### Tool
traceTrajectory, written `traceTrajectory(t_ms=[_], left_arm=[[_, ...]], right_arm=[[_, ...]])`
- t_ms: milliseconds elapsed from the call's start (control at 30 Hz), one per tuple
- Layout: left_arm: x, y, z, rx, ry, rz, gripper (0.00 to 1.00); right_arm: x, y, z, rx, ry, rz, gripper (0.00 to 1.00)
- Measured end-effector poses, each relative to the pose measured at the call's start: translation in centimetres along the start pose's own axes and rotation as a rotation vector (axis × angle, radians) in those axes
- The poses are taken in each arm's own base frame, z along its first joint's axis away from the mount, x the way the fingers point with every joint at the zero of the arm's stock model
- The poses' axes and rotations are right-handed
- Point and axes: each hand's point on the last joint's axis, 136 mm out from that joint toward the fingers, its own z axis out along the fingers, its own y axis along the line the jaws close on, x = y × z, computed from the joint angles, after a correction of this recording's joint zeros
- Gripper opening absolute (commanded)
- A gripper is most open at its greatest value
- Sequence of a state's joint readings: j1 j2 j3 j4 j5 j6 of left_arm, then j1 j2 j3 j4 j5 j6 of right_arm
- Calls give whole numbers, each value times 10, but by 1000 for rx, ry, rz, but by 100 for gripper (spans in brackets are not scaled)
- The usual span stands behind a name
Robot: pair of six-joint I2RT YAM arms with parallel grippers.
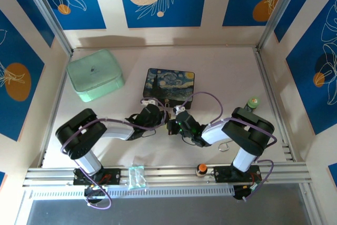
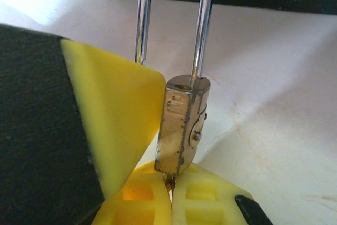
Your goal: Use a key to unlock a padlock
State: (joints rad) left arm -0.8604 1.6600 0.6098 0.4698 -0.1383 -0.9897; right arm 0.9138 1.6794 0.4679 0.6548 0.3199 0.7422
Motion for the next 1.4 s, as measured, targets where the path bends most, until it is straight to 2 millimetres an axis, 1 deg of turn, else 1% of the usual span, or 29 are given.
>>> traceTrajectory(t_ms=[67, 200, 267, 367, 433, 533, 667, 767, 867, 933, 1100, 1167, 1267, 1400], left_arm=[[-3, 1, 0, -5, -13, -1, 35], [-8, -5, 2, -9, -20, 4, 34], [-8, -6, 5, -16, -15, 7, 33], [-8, -7, 7, -31, -8, 29, 33], [-7, -7, 7, -45, -2, 48, 33], [-2, -8, 8, -66, 19, 90, 33], [-1, -10, 8, -79, 25, 116, 33], [3, -6, 7, -98, 35, 137, 33], [5, -5, 6, -108, 45, 147, 33], [5, -5, 5, -109, 45, 151, 33], [-4, -15, 0, -81, 19, 167, 35], [-4, -18, 0, -78, 19, 176, 35], [-4, -23, 2, -90, 18, 199, 35], [0, -26, 5, -124, 19, 238, 32]], right_arm=[[0, 2, 0, -7, 3, 1, 17], [2, 3, -2, -7, 12, 2, 19], [2, 3, -3, -4, 15, 1, 21], [4, 2, -7, 1, 23, -2, 31], [7, 3, -13, -1, 28, -4, 34], [9, 0, -18, 4, 34, -1, 36], [10, -2, -20, 5, 34, 8, 36], [13, -8, -29, 13, 24, 27, 38], [15, -18, -45, 33, 7, 52, 46], [11, -25, -54, 56, -3, 87, 47], [-22, -49, -74, 111, -84, 204, 47], [-31, -56, -80, 124, -110, 227, 47], [-36, -63, -86, 143, -125, 245, 47], [-39, -63, -91, 144, -134, 239, 47]])
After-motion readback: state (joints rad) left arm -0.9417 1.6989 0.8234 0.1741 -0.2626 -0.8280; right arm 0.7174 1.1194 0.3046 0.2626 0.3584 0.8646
